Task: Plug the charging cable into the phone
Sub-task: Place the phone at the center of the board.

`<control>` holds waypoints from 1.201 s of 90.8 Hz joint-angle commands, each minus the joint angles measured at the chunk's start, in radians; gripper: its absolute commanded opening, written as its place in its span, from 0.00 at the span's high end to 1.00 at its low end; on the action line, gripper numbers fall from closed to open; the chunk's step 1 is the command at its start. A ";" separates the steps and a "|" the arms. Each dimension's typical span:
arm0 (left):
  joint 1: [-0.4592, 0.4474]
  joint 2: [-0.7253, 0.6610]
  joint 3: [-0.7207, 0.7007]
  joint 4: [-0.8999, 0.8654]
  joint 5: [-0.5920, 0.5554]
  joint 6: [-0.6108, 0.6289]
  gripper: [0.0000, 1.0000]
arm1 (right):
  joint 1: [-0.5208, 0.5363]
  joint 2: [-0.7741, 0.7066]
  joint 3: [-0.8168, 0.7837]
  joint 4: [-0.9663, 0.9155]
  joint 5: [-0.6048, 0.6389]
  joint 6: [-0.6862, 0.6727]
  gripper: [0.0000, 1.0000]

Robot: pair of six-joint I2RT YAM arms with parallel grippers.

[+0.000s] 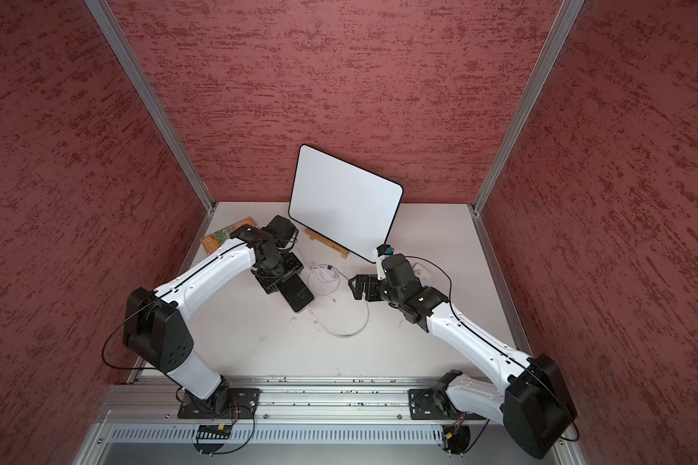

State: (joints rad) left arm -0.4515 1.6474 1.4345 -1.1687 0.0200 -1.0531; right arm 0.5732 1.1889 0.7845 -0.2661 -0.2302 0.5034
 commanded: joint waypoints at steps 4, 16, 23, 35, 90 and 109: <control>0.041 -0.026 0.022 -0.031 0.019 0.083 1.00 | -0.024 0.054 0.057 -0.014 -0.215 0.020 0.01; 0.085 -0.012 0.021 -0.026 0.032 0.122 1.00 | -0.026 0.078 0.059 0.019 -0.298 0.036 0.01; 0.110 0.004 0.024 -0.023 0.050 0.142 1.00 | -0.026 0.092 0.058 0.044 -0.341 0.044 0.01; 0.142 0.036 0.031 -0.009 0.076 0.179 1.00 | -0.026 0.111 0.062 0.048 -0.367 0.037 0.01; 0.201 0.289 0.155 -0.024 0.070 0.305 1.00 | -0.026 0.163 0.050 0.056 -0.367 -0.020 0.01; 0.201 0.352 0.206 -0.034 0.036 0.331 1.00 | -0.026 0.187 0.052 0.064 -0.370 -0.043 0.01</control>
State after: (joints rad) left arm -0.2569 1.9755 1.5959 -1.1820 0.0761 -0.7525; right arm 0.5545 1.3582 0.8124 -0.2333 -0.5842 0.4919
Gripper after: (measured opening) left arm 0.805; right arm 0.987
